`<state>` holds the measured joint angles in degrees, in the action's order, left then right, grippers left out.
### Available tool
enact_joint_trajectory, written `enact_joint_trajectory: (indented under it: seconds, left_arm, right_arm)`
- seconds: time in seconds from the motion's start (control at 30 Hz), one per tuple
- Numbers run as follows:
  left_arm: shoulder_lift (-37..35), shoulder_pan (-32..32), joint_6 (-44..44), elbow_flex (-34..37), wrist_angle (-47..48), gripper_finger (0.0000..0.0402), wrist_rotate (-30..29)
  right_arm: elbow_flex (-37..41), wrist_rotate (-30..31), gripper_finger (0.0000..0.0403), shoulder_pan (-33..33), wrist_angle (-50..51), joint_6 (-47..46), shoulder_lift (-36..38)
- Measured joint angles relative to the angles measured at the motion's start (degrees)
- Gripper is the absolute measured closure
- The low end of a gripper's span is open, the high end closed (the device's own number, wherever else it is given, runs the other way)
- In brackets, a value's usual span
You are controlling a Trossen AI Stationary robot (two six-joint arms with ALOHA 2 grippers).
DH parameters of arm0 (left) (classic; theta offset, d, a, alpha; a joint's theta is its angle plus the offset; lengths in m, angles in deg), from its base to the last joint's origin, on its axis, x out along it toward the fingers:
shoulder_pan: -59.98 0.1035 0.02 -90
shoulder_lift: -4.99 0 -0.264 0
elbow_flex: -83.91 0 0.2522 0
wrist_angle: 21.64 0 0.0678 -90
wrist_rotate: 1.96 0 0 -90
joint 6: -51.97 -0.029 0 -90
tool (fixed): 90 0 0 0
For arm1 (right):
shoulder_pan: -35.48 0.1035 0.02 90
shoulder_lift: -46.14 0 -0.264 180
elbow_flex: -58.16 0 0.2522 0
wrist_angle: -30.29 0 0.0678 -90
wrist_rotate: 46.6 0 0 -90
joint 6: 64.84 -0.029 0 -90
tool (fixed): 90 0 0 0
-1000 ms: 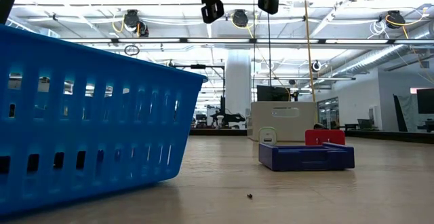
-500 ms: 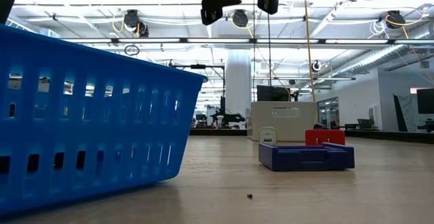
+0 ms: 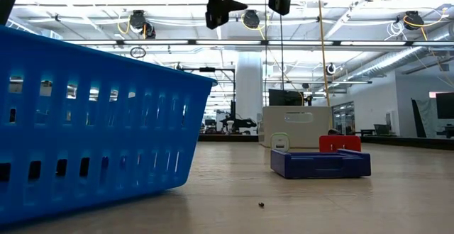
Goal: Pick & Place Office items
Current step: Put the light blue charger adapter into the gray bin
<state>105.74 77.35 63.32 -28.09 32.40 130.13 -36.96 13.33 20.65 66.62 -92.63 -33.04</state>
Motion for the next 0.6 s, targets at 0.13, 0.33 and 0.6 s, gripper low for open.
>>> enact_joint_trajectory:
  seconds: [0.13, 0.33, 0.6]
  left_arm:
    - [0.0, 0.02, -0.95, 0.0, 1.47, 0.0115, 1.43]
    - [0.02, 0.02, -2.45, 0.0, 5.46, 0.0106, 2.06]
    - [0.02, -0.03, -2.66, 0.0, 7.66, 0.0105, 0.05]
  right_arm:
    - [0.0, -0.32, 0.0289, -1.0, -0.08, 0.0, 0.02]
    - [0.0, -0.62, 0.0289, -3.53, 2.34, 1.39, 0.6]
    - [-0.02, -1.65, 0.0289, -8.07, 9.88, 5.51, 3.17]
